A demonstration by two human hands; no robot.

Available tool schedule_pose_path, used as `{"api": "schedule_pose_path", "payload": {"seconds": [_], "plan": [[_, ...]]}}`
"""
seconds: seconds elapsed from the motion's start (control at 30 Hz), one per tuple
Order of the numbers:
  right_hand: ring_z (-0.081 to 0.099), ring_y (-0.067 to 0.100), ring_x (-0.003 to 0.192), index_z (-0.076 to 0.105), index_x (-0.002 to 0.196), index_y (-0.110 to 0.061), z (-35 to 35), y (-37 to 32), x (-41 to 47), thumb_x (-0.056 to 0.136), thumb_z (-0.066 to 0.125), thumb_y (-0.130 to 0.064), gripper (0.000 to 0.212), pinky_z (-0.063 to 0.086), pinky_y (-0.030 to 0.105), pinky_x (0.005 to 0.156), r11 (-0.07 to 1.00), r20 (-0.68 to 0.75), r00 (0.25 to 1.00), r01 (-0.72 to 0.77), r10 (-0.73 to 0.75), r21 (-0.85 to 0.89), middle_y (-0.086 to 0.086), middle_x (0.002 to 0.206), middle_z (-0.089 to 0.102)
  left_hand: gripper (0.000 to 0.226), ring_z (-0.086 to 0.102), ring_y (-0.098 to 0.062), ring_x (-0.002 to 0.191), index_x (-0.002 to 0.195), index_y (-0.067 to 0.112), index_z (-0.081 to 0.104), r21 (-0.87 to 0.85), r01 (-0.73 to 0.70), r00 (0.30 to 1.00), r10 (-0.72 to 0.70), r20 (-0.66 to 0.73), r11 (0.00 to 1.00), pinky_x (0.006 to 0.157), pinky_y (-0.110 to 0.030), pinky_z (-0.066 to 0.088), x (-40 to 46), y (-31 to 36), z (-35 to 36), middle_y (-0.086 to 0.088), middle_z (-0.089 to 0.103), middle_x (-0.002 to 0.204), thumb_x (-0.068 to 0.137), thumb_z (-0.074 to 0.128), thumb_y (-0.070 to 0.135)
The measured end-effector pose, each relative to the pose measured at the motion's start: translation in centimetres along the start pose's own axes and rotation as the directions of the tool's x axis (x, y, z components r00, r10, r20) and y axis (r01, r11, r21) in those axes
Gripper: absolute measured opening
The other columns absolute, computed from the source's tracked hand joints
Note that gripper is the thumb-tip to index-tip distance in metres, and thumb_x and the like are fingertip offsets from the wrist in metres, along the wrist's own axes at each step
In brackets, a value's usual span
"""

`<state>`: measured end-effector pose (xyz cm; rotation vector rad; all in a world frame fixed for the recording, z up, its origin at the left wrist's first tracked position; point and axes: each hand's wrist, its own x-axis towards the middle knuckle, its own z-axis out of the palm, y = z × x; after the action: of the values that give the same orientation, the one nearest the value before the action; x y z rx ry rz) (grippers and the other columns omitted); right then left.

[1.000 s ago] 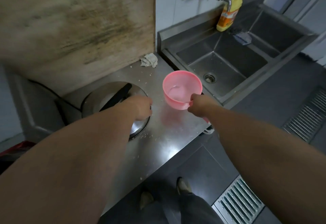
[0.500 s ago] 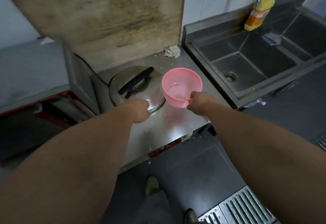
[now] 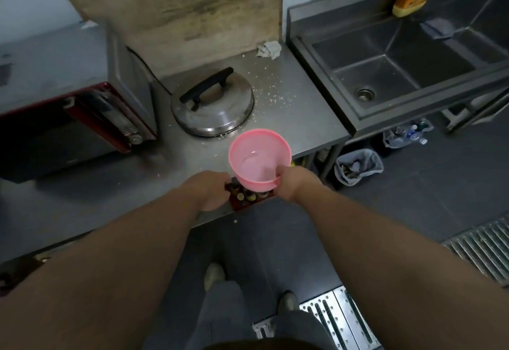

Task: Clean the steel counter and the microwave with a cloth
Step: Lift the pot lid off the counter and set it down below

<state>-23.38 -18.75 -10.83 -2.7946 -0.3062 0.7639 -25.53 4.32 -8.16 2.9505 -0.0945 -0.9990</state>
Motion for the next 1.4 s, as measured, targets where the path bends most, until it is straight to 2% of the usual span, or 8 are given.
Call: {"api": "schedule_pose_path", "payload": {"seconds": [0.2,0.3,0.4,0.5,0.8,1.0,1.2,1.4], "plan": [[0.06,0.035,0.109,0.048,0.131,-0.02,4.7,1.9,-1.3,0.087,0.057,-0.035,0.048,0.051,0.04,0.089,0.999,0.097,0.995,-0.002,0.007,-0.049,0.012,0.125,0.06,0.054,0.043,-0.028,0.137,0.15,0.026,0.037,-0.027,0.063,0.993,-0.06,0.102,0.998,0.111,-0.034,0.035,-1.1,-1.9,5.0,-0.006,0.041,0.154,0.1,0.045,0.043],[0.059,0.035,0.111,0.045,0.134,-0.02,6.7,1.5,-0.8,0.088,0.056,-0.036,0.05,0.05,0.04,0.089,0.998,0.137,0.991,-0.004,0.013,-0.067,0.013,0.126,0.059,0.052,0.046,-0.03,0.134,0.148,0.025,0.04,-0.073,0.095,0.99,-0.086,0.114,0.993,0.11,-0.034,0.038,-1.5,-3.2,7.2,-0.01,0.044,0.151,0.099,0.048,0.04],[0.059,0.034,0.11,0.044,0.133,-0.023,9.2,0.1,0.4,0.086,0.055,-0.034,0.05,0.051,0.041,0.09,0.998,0.166,0.986,-0.002,0.012,-0.059,0.011,0.125,0.059,0.049,0.051,-0.029,0.128,0.145,0.027,0.043,-0.131,0.127,0.984,-0.108,0.143,0.983,0.106,-0.036,0.043,-1.3,-4.9,9.7,-0.013,0.045,0.148,0.098,0.05,0.039],[0.059,0.033,0.111,0.039,0.139,-0.024,12.6,-1.6,1.7,0.087,0.054,-0.032,0.054,0.051,0.04,0.089,0.999,0.214,0.976,-0.017,0.027,-0.047,0.011,0.127,0.058,0.049,0.053,-0.022,0.125,0.146,0.026,0.043,-0.172,0.138,0.979,-0.108,0.171,0.975,0.104,-0.035,0.045,-0.7,-6.8,12.6,-0.006,0.051,0.143,0.099,0.052,0.037],[0.06,0.025,0.102,0.037,0.136,-0.026,25.0,-8.4,9.2,0.087,0.056,-0.028,0.052,0.054,0.036,0.081,0.995,0.344,0.935,-0.099,0.087,0.017,0.004,0.119,0.058,0.052,0.039,-0.023,0.141,0.153,0.025,0.034,-0.182,0.143,0.958,-0.09,0.273,0.973,0.114,-0.034,0.033,4.8,-17.5,21.1,-0.003,0.039,0.156,0.103,0.043,0.034],[0.06,0.03,0.108,0.032,0.145,-0.028,32.8,-13.0,19.7,0.084,0.056,-0.032,0.066,0.055,0.039,0.087,0.978,0.318,0.938,-0.18,0.14,0.1,0.006,0.125,0.058,0.053,0.041,-0.025,0.14,0.154,0.031,0.032,-0.089,0.144,0.953,-0.114,0.281,0.986,0.114,-0.038,0.035,12.4,-24.8,27.6,-0.003,0.037,0.157,0.101,0.039,0.04],[0.057,0.033,0.118,0.035,0.145,-0.026,39.8,-14.8,29.3,0.083,0.057,-0.03,0.066,0.051,0.041,0.096,0.955,0.242,0.945,-0.26,0.221,0.143,0.009,0.132,0.056,0.045,0.051,-0.023,0.131,0.142,0.026,0.048,-0.052,0.054,0.976,-0.041,0.213,0.997,0.107,-0.033,0.041,19.1,-27.6,34.9,-0.003,0.054,0.144,0.098,0.049,0.036],[0.06,0.033,0.112,0.038,0.141,-0.021,46.8,-14.9,35.0,0.086,0.064,-0.026,0.061,0.054,0.043,0.091,0.931,0.18,0.947,-0.301,0.267,0.204,0.013,0.126,0.059,0.055,0.046,-0.019,0.135,0.153,0.029,0.032,-0.021,-0.024,0.969,0.029,0.244,0.999,0.11,-0.035,0.039,24.5,-28.4,41.7,0.002,0.046,0.151,0.101,0.044,0.039]]}}
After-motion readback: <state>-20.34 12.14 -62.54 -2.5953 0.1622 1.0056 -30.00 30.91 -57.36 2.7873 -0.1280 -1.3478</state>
